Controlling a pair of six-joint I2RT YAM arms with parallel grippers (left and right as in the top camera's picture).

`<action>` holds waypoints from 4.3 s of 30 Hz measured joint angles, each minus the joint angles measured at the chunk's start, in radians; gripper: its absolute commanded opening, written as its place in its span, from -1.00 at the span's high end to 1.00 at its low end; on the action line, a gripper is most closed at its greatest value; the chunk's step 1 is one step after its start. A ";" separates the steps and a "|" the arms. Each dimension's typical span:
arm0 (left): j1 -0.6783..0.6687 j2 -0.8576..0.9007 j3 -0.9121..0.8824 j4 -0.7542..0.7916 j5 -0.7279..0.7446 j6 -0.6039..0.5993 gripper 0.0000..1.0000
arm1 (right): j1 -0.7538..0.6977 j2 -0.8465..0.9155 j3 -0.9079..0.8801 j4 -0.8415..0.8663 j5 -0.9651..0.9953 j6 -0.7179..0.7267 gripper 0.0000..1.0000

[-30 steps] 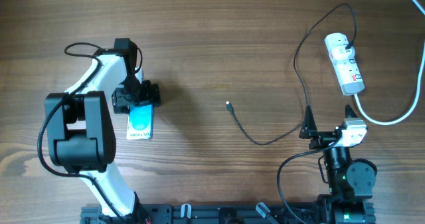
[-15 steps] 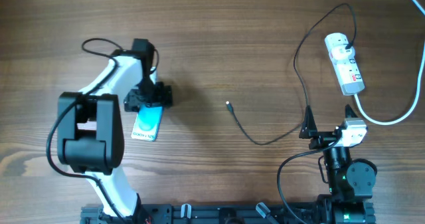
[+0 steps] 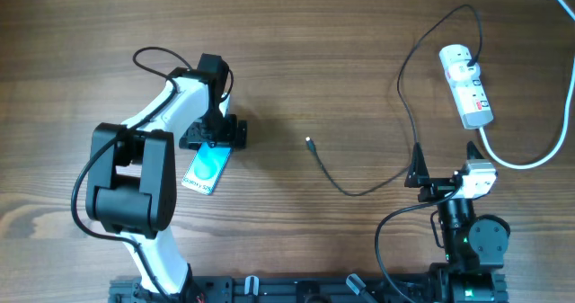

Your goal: Plug charger to phone and switch on socket

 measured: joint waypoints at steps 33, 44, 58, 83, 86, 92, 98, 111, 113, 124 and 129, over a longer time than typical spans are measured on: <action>-0.023 -0.303 -0.375 0.368 -0.021 0.050 -0.60 | 0.000 0.000 0.000 0.000 0.000 0.000 -1.00; -0.023 -0.278 -0.400 0.662 -0.006 -0.034 -0.84 | 0.000 0.000 0.000 0.000 0.000 0.000 -1.00; -0.024 -0.298 -0.369 0.473 0.040 -0.101 -0.87 | 0.000 0.000 0.000 0.000 0.000 0.000 -1.00; -0.072 -0.252 -0.133 0.152 0.006 -0.160 -1.00 | 0.000 0.000 0.000 0.000 0.000 0.000 -1.00; -0.070 -0.251 -0.108 0.118 0.007 -0.160 -1.00 | 0.000 0.000 0.000 0.000 0.000 0.000 -0.99; -0.070 -0.156 -0.108 0.127 0.009 -0.158 -0.96 | 0.000 0.000 0.000 0.000 0.000 0.000 -1.00; -0.070 -0.108 -0.107 0.157 -0.016 -0.158 -0.57 | 0.000 0.000 0.000 0.000 0.000 0.000 -0.99; -0.070 -0.105 -0.107 0.267 -0.055 -0.212 -0.40 | 0.000 0.000 0.000 0.000 0.000 0.000 -0.99; -0.071 -0.104 -0.107 0.270 -0.062 -0.217 -0.52 | 0.000 0.000 0.000 0.000 0.000 0.000 -0.99; -0.068 -0.100 -0.103 0.273 -0.081 -0.224 -1.00 | 0.000 0.000 0.000 0.000 0.000 0.000 -0.99; -0.050 -0.095 -0.043 0.165 -0.081 -0.225 -1.00 | 0.000 0.000 0.000 0.000 0.000 0.000 -0.99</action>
